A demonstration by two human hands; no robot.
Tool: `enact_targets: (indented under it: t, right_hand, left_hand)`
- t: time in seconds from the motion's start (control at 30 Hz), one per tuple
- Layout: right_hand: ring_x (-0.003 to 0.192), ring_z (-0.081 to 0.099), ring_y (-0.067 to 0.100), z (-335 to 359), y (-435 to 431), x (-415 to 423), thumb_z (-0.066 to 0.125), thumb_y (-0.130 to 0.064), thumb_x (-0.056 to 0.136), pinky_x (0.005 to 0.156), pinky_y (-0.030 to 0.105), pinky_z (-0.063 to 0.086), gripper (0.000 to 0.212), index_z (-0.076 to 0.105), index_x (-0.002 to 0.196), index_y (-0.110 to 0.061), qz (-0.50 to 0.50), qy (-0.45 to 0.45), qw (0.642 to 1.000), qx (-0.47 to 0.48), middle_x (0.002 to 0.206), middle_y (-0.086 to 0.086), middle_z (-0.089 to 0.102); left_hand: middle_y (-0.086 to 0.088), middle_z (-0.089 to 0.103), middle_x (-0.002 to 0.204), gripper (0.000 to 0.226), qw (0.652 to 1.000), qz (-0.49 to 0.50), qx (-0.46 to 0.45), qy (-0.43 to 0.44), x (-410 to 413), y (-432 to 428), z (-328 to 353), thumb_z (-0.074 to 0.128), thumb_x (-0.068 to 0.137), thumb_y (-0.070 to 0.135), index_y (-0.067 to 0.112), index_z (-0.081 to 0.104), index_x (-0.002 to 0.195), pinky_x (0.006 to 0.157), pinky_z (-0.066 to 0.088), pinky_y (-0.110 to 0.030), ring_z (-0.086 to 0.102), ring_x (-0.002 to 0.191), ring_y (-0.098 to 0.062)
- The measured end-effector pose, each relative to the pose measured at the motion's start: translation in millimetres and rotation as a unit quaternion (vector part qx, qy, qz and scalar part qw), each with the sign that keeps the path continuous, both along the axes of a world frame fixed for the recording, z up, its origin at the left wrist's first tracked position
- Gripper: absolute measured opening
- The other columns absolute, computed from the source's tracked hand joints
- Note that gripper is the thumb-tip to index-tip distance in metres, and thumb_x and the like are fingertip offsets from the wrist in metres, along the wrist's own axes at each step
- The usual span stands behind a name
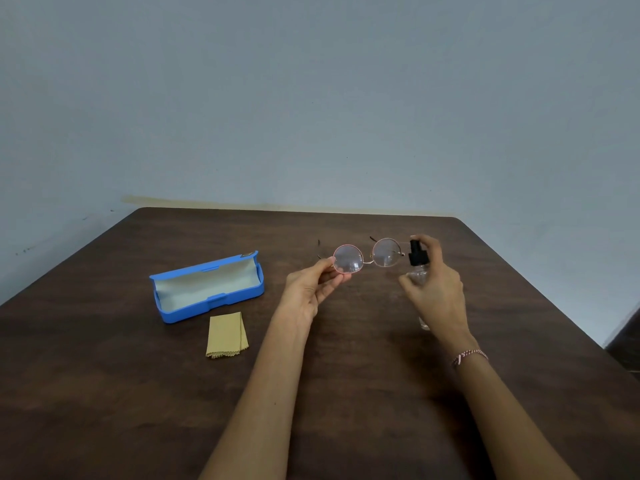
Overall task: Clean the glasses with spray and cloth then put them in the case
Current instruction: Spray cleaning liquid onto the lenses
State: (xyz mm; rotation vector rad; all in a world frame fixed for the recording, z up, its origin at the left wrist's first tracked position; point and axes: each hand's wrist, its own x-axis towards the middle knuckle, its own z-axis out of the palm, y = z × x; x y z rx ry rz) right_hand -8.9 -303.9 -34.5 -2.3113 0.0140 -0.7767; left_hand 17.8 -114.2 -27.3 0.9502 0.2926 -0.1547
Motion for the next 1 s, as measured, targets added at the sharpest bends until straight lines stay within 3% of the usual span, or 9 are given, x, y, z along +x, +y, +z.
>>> enact_targets:
  t: [0.23,0.33,0.43,0.57,0.67,0.8,0.87,0.93,1.0]
  right_hand:
    - [0.079,0.060,0.019,-8,-11,7,0.065,-0.023,0.086,0.076,0.030,0.045,0.066,0.026,0.135,-0.045,0.022,-0.076,0.988,0.136,0.087,-0.005,0.061]
    - [0.101,0.055,0.012,-13,-13,11,0.060,-0.020,0.091,0.093,0.031,0.042,0.073,0.012,0.144,-0.035,0.095,-0.075,0.978,0.173,0.115,-0.012,0.052]
    - [0.125,0.045,0.018,-18,-17,15,0.059,-0.015,0.091,0.107,0.037,0.036,0.079,0.003,0.147,-0.027,0.115,-0.051,0.976,0.179,0.137,0.005,0.042]
    - [0.104,0.052,0.011,-21,-17,18,0.062,-0.016,0.089,0.094,0.024,0.043,0.076,0.010,0.144,-0.024,0.108,-0.030,0.980,0.162,0.127,-0.001,0.044]
    - [0.101,0.054,0.018,-26,-20,20,0.065,-0.021,0.087,0.095,0.037,0.047,0.076,0.013,0.142,-0.021,0.100,-0.017,0.983,0.151,0.119,-0.003,0.048]
    - [0.129,0.031,0.016,-27,-17,14,0.067,-0.044,0.081,0.105,0.036,0.035,0.087,0.012,0.145,-0.021,0.088,-0.016,0.980,0.177,0.137,0.005,0.036]
    - [0.135,0.016,0.014,-22,-16,9,0.054,-0.060,0.082,0.110,0.039,0.028,0.087,0.014,0.145,-0.017,0.034,-0.062,0.984,0.161,0.144,0.004,0.025]
    - [0.139,0.008,0.019,-13,-12,2,0.042,-0.063,0.082,0.116,0.042,0.016,0.084,0.017,0.145,-0.013,0.002,-0.100,0.987,0.128,0.149,0.004,0.019]
    - [0.139,0.009,0.018,-3,2,-12,0.041,-0.058,0.086,0.115,0.031,0.013,0.075,0.025,0.143,-0.013,0.020,-0.138,0.984,0.107,0.147,0.002,0.020]
  left_hand:
    - [-0.011,0.071,0.065,0.011,0.998,-0.007,0.055,-0.012,2,5,-4,0.070,0.082,0.009,-0.001,0.066,0.081,0.061,0.059,-0.026,0.070,0.056,-0.019]
    - [-0.014,0.070,0.075,0.012,0.997,0.015,0.071,-0.026,5,6,-9,0.070,0.081,0.009,-0.001,0.064,0.082,0.056,0.058,-0.022,0.070,0.057,-0.017]
    - [-0.016,0.069,0.080,0.012,0.994,0.038,0.093,-0.040,7,7,-13,0.071,0.080,0.008,-0.001,0.063,0.080,0.057,0.058,-0.022,0.070,0.058,-0.017]
    - [-0.017,0.070,0.084,0.011,0.989,0.062,0.125,-0.046,7,7,-16,0.072,0.079,0.007,0.001,0.064,0.079,0.063,0.059,-0.024,0.071,0.070,-0.021]
    - [-0.018,0.071,0.086,0.010,0.986,0.085,0.131,-0.060,6,7,-16,0.072,0.079,0.007,0.001,0.065,0.083,0.063,0.059,-0.023,0.071,0.073,-0.022]
    - [-0.015,0.071,0.087,0.010,0.979,0.112,0.155,-0.066,2,7,-15,0.071,0.080,0.008,0.002,0.067,0.087,0.065,0.058,-0.023,0.072,0.077,-0.021]
    - [-0.015,0.071,0.088,0.012,0.977,0.120,0.159,-0.072,-2,5,-13,0.071,0.080,0.008,0.001,0.067,0.088,0.065,0.059,-0.023,0.072,0.079,-0.020]
    - [-0.013,0.071,0.086,0.007,0.976,0.127,0.160,-0.074,-9,5,-9,0.070,0.081,0.008,0.004,0.066,0.086,0.065,0.059,-0.023,0.071,0.079,-0.018]
    - [-0.010,0.070,0.086,0.004,0.973,0.137,0.169,-0.081,-15,7,-5,0.069,0.082,0.008,0.008,0.066,0.084,0.068,0.059,-0.023,0.070,0.080,-0.017]
